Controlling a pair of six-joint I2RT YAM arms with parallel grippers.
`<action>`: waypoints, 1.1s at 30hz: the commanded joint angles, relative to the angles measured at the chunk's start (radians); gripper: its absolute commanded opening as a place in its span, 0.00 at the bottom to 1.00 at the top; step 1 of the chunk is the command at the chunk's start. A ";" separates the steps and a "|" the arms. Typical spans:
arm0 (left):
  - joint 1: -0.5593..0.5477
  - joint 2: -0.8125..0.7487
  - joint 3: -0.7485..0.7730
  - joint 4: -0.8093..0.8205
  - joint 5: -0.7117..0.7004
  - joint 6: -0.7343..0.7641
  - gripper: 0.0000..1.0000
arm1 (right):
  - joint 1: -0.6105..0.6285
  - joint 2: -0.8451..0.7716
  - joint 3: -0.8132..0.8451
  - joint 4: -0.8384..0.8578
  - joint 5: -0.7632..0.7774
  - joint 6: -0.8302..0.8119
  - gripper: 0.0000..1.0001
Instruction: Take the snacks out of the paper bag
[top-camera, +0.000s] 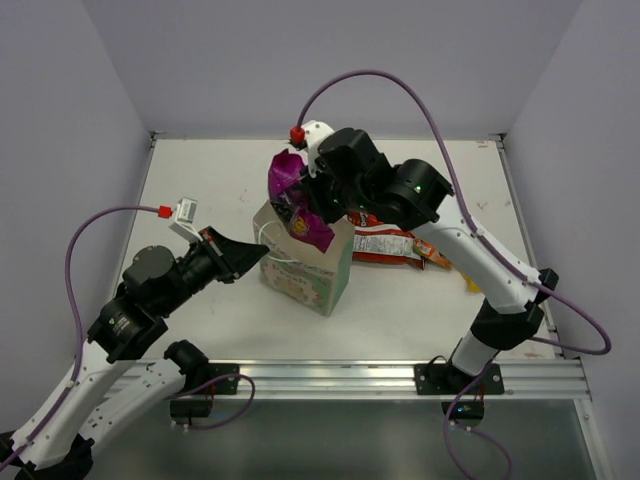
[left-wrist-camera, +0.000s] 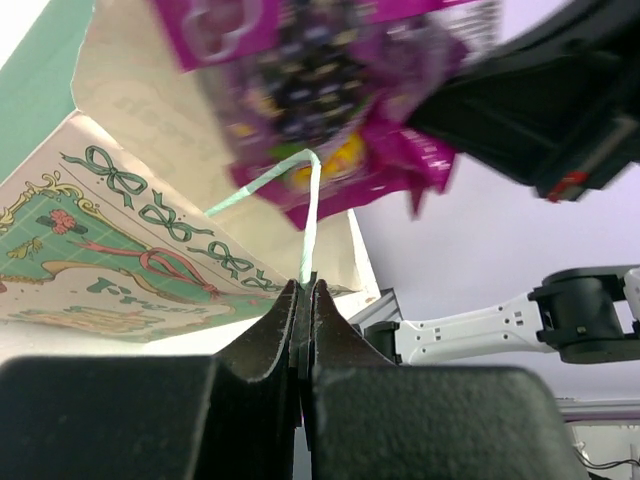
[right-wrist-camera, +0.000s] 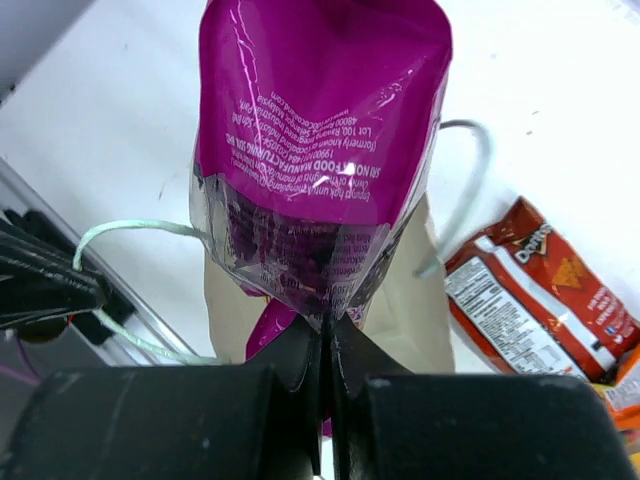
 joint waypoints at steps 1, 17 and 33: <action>-0.004 -0.005 0.003 0.005 -0.019 0.016 0.01 | -0.004 -0.189 -0.010 0.209 0.122 0.022 0.00; -0.004 0.007 0.018 0.016 -0.004 0.013 0.05 | -0.107 -0.731 -0.596 0.628 0.719 -0.118 0.00; -0.004 -0.042 0.040 -0.027 -0.005 -0.015 0.58 | -0.570 -0.429 -0.937 0.527 0.522 0.055 0.01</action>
